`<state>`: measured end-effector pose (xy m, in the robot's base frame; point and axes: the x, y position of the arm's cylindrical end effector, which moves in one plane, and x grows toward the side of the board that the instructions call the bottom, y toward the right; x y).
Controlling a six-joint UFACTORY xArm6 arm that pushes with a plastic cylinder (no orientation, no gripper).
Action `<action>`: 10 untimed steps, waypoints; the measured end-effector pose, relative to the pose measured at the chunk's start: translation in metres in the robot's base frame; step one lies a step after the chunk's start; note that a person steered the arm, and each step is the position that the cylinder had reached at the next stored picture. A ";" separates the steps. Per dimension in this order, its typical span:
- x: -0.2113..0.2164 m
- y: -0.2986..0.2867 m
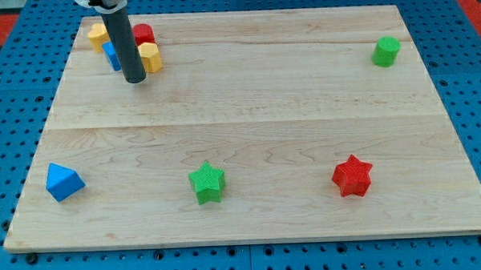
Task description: Push the green circle to the top right
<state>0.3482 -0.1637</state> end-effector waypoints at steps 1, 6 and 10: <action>0.000 0.000; 0.031 0.017; 0.009 0.427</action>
<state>0.3572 0.2634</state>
